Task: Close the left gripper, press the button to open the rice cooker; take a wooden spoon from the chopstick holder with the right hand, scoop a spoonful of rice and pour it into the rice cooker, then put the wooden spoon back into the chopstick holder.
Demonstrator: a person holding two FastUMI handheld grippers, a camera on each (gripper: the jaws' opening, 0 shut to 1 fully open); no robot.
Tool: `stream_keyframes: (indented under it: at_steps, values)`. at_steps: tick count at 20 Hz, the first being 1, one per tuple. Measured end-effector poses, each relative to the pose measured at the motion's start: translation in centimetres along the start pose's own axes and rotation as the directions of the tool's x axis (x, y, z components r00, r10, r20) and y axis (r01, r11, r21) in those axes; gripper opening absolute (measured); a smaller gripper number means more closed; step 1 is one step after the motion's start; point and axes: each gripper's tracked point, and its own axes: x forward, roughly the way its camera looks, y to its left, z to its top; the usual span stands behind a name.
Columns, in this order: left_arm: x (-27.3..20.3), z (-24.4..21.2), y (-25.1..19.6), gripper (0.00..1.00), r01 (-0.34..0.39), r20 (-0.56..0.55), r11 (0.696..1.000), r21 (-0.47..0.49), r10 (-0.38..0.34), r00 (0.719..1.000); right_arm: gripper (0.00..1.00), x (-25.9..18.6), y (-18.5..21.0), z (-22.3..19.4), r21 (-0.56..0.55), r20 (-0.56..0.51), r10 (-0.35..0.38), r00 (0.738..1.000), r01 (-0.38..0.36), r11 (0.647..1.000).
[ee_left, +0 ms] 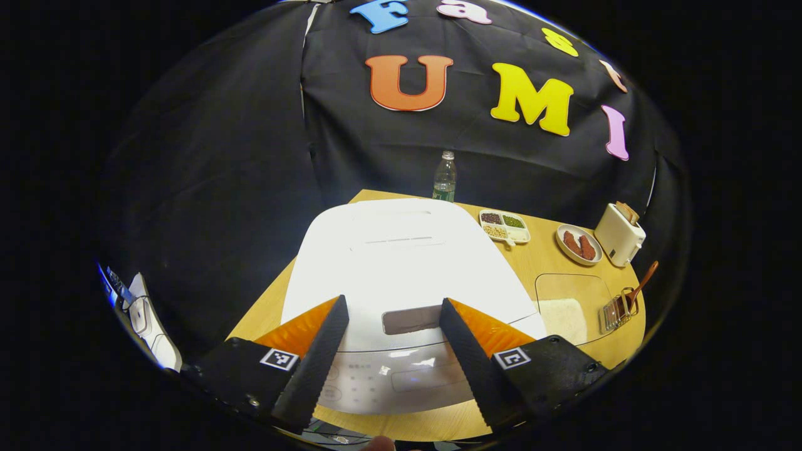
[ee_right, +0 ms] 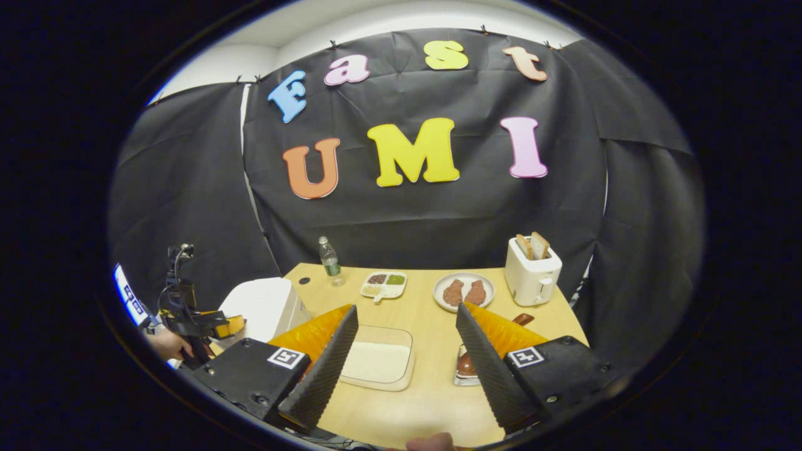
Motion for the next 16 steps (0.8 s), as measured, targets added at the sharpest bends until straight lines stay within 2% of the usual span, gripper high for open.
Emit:
stream_keyframes:
  at_steps: [3, 4, 5, 6, 8, 10, 12, 16]
  values:
    - [-0.2, 0.0, -0.5, 0.98, 0.047, 0.043, 0.998, -0.039, -0.045, 0.998, 1.0, 0.0, 0.1, -0.3, 0.014, -0.003, -0.001, 1.0, 0.001, 1.0]
    - [0.0, 0.0, -0.4, 0.94, 0.041, 0.046, 0.999, -0.023, -0.04, 0.998, 0.96, -0.1, 0.1, -0.6, 0.013, -0.008, -0.001, 1.0, 0.001, 1.0]
    - [0.3, 0.0, -0.5, 0.94, 0.034, 0.049, 0.999, -0.016, -0.033, 0.998, 1.0, 0.0, 0.1, -0.8, 0.011, -0.012, -0.001, 1.0, 0.001, 1.0]
    - [0.3, 0.3, -0.6, 0.92, 0.03, 0.066, 1.0, 0.005, -0.03, 0.997, 0.96, -0.1, 0.1, -0.9, 0.008, -0.015, 0.0, 1.0, 0.0, 1.0]
    - [0.1, 1.0, -0.4, 0.9, 0.015, 0.094, 1.0, 0.017, -0.016, 0.995, 1.0, -0.3, -0.1, -0.7, 0.01, -0.008, -0.007, 1.0, 0.007, 1.0]
    - [0.1, 0.8, 0.1, 0.91, -0.011, 0.069, 1.0, 0.028, 0.009, 0.998, 0.96, -0.8, -0.2, -0.2, 0.023, 0.007, -0.013, 1.0, 0.013, 1.0]
    - [-0.2, 0.9, 0.0, 0.98, -0.015, 0.044, 1.0, 0.007, 0.014, 0.999, 1.0, -1.0, -0.5, 0.0, 0.028, 0.018, -0.024, 1.0, 0.024, 0.999]
    - [-1.1, 1.8, -0.3, 0.96, 0.0, 0.081, 1.0, -0.006, 0.0, 0.997, 1.0, -1.6, -0.6, 0.5, 0.031, 0.037, -0.035, 0.999, 0.033, 0.999]
